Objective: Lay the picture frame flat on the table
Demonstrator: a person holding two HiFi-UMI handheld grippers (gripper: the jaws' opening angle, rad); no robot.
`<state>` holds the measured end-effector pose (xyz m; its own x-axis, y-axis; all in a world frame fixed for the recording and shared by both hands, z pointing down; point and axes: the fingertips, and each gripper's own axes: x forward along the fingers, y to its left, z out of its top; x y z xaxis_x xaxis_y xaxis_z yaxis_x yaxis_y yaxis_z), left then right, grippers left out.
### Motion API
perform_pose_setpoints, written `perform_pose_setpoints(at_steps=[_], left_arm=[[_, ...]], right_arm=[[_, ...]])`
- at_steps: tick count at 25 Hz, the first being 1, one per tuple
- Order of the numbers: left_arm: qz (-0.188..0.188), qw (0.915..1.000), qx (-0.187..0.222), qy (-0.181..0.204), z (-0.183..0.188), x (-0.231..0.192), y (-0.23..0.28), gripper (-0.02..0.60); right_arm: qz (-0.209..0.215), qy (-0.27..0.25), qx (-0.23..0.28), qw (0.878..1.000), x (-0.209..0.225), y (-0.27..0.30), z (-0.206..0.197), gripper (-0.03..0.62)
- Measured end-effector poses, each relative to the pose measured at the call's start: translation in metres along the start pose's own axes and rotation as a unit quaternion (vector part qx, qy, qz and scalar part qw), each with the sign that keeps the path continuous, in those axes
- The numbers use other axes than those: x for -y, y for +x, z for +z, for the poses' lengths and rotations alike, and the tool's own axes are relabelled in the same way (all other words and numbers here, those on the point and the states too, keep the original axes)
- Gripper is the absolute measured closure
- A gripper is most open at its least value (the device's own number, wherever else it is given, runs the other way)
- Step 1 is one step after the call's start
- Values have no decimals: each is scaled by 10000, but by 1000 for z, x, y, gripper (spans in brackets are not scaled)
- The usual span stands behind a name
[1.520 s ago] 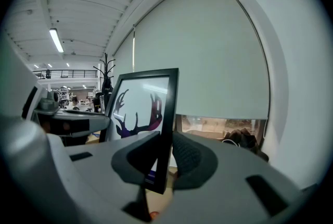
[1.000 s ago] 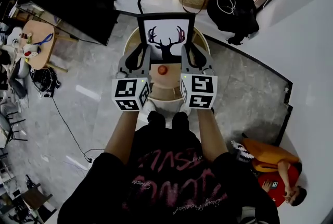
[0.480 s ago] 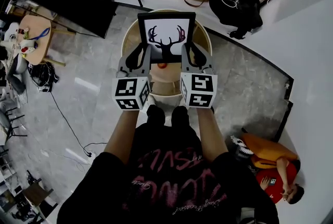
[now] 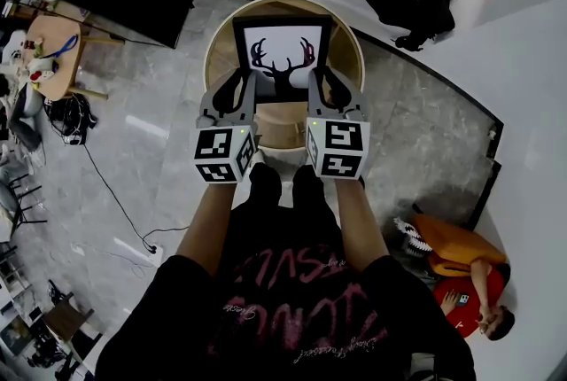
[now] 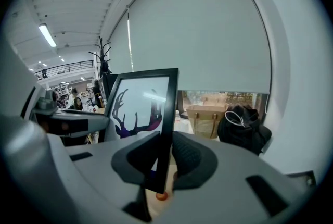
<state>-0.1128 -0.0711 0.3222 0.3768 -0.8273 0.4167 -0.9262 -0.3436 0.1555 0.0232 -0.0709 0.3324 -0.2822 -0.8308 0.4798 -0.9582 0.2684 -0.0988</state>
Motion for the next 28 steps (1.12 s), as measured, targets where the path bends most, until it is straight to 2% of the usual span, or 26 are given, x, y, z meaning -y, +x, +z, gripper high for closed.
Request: perform_pose_setpoints(at_steps=[28], left_arm=[[69,9984,-504,-229,-72,-5,9,508]], right_arm=[[37,203,-636,9978,-2,14,-74,513]])
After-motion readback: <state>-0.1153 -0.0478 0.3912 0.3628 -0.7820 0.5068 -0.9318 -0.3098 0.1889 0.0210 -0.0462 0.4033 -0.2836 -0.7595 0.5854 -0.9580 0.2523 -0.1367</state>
